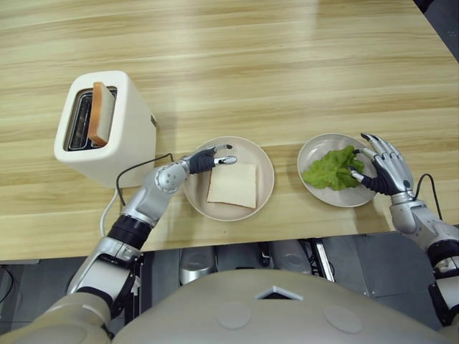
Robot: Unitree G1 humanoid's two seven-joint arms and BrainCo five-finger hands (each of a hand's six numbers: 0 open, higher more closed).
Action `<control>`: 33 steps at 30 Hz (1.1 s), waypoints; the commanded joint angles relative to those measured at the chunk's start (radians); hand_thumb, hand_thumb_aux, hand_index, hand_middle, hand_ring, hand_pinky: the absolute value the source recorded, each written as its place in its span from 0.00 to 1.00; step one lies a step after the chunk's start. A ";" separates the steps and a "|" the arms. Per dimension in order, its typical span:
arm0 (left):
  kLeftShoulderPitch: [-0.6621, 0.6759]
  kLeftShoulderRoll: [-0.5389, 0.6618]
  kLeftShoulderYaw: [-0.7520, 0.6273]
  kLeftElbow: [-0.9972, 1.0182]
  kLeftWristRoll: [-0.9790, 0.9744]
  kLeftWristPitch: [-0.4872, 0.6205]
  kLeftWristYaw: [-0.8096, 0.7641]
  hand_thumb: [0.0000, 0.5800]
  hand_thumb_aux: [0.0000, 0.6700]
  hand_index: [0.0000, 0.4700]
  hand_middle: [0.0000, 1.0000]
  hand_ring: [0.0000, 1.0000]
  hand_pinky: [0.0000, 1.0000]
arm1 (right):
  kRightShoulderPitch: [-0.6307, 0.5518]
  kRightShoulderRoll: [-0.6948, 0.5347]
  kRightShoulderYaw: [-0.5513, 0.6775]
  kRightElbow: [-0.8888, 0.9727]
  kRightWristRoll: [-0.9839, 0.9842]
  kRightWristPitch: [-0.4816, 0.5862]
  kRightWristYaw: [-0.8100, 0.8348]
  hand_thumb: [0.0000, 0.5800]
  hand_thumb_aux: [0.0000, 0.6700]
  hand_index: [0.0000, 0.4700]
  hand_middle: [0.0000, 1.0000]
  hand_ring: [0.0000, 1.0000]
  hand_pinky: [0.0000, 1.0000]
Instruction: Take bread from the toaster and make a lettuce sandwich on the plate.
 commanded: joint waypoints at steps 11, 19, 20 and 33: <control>0.033 0.069 -0.020 -0.156 0.158 0.053 -0.013 0.00 0.00 0.00 0.00 0.00 0.00 | 0.037 -0.022 0.037 -0.022 0.026 -0.034 0.036 0.82 0.58 0.56 0.00 0.00 0.00; 0.055 0.055 -0.024 -0.191 0.190 0.068 0.001 0.00 0.00 0.00 0.00 0.00 0.00 | 0.022 -0.035 0.028 -0.017 0.042 -0.044 0.045 0.83 0.59 0.58 0.00 0.00 0.00; 0.054 0.052 -0.024 -0.190 0.188 0.067 0.002 0.00 0.00 0.00 0.00 0.00 0.00 | 0.022 -0.037 0.026 -0.019 0.045 -0.046 0.046 0.83 0.59 0.58 0.00 0.00 0.00; 0.069 0.032 -0.012 -0.176 0.177 0.069 0.024 0.00 0.00 0.00 0.00 0.00 0.00 | 0.051 -0.056 0.037 -0.041 0.055 -0.088 0.079 0.83 0.58 0.57 0.00 0.00 0.00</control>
